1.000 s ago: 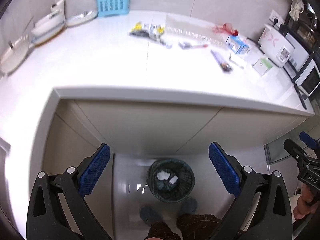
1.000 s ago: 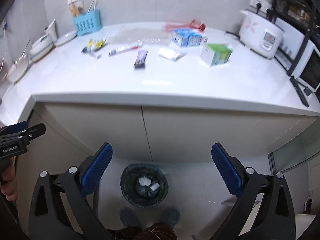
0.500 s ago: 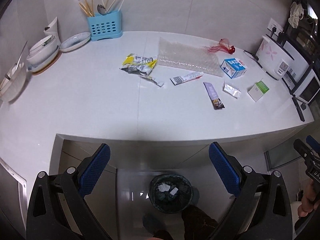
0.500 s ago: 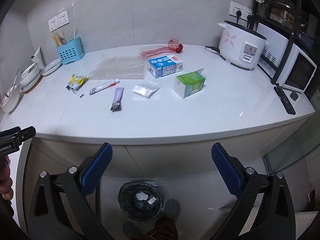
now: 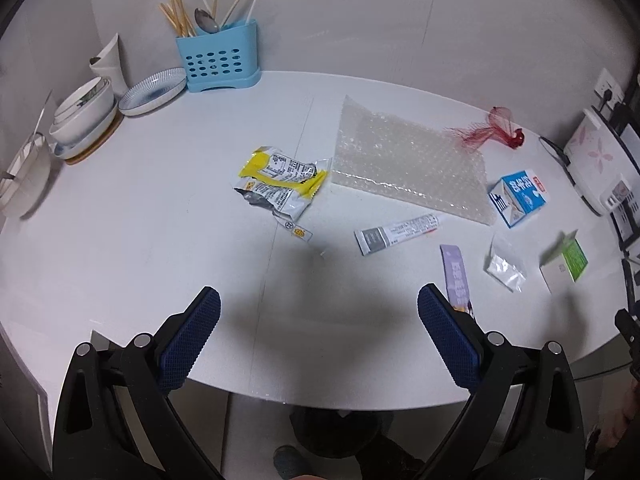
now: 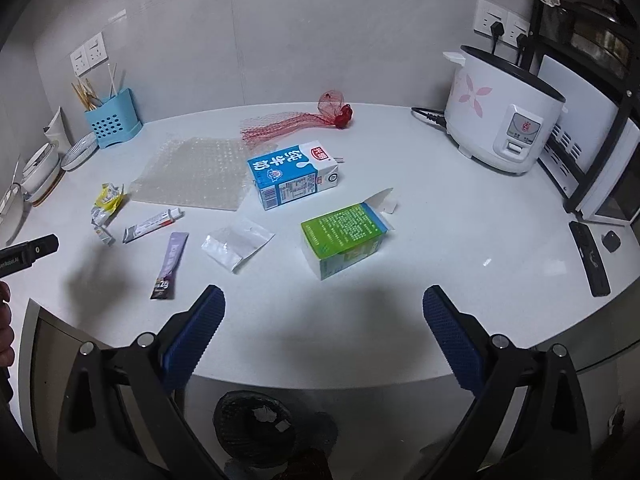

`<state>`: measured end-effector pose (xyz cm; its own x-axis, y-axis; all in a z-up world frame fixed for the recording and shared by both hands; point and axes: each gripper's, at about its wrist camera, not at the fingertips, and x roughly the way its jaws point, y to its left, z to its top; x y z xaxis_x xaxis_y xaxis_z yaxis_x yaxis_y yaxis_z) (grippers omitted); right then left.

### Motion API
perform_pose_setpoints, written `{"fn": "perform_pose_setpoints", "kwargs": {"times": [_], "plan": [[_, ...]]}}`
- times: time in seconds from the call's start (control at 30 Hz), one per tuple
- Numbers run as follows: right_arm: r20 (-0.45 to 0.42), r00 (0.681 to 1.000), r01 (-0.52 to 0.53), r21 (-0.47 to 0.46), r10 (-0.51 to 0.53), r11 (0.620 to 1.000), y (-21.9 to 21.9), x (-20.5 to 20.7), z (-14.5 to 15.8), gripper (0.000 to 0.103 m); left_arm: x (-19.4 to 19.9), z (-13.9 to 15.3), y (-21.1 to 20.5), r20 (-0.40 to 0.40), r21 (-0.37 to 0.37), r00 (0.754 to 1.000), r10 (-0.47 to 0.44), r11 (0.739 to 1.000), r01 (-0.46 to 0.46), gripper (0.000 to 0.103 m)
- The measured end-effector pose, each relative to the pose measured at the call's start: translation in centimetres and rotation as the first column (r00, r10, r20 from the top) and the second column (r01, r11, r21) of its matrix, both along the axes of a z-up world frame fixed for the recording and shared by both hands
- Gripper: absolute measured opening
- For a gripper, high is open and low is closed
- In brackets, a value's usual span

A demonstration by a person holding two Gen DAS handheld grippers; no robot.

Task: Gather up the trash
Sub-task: 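Grasp the yellow snack wrapper with the left tool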

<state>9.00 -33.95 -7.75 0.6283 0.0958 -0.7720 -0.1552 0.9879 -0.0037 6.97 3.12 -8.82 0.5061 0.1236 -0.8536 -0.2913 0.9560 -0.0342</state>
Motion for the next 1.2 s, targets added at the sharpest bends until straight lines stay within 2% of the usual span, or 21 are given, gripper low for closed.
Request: {"fn": "perform_pose_setpoints", "kwargs": {"times": [0.13,0.3,0.5,0.57,0.67,0.9,1.1,1.2], "plan": [[-0.033,0.999,-0.010,0.003,0.010,1.000,-0.6,2.2,-0.6,0.095,2.7,-1.1,1.5,-0.042,-0.028,0.993,0.109,0.994,-0.110,0.097],[-0.057,0.998,-0.013,-0.009,0.012,1.000,-0.9,4.1,-1.1,0.095,5.4,-2.3,3.6,-0.091,-0.062,0.966,0.240,0.967,-0.246,0.097],[-0.083,0.996,-0.018,-0.004,0.017,1.000,-1.1,5.8,-1.8,0.095,9.1,-2.9,5.8,-0.119,-0.090,0.930,0.348,0.929,-0.359,0.097],[-0.088,0.996,-0.027,-0.012,0.026,1.000,-1.0,6.2,-1.9,0.095,10.6,-3.3,6.6,-0.137,-0.085,0.911,0.388,0.912,-0.401,0.097],[-0.094,0.995,-0.037,-0.018,0.035,0.999,-1.0,6.8,-2.1,0.095,12.4,-4.6,7.9,-0.184,-0.123,0.881,0.437,0.879,-0.461,0.097],[-0.112,0.993,-0.039,-0.026,0.035,0.999,-1.4,8.2,-2.3,0.095,15.3,-7.3,9.9,-0.264,-0.106,0.812,0.520,0.821,-0.560,0.097],[-0.134,0.991,-0.023,-0.019,0.021,1.000,-1.2,9.1,-2.6,0.095,16.7,-9.3,10.2,-0.310,-0.070,0.787,0.533,0.813,-0.578,0.097],[-0.135,0.991,-0.024,-0.018,0.021,1.000,-1.0,9.3,-2.7,0.095,16.6,-10.0,10.4,-0.338,-0.057,0.764,0.549,0.799,-0.599,0.097]]}}
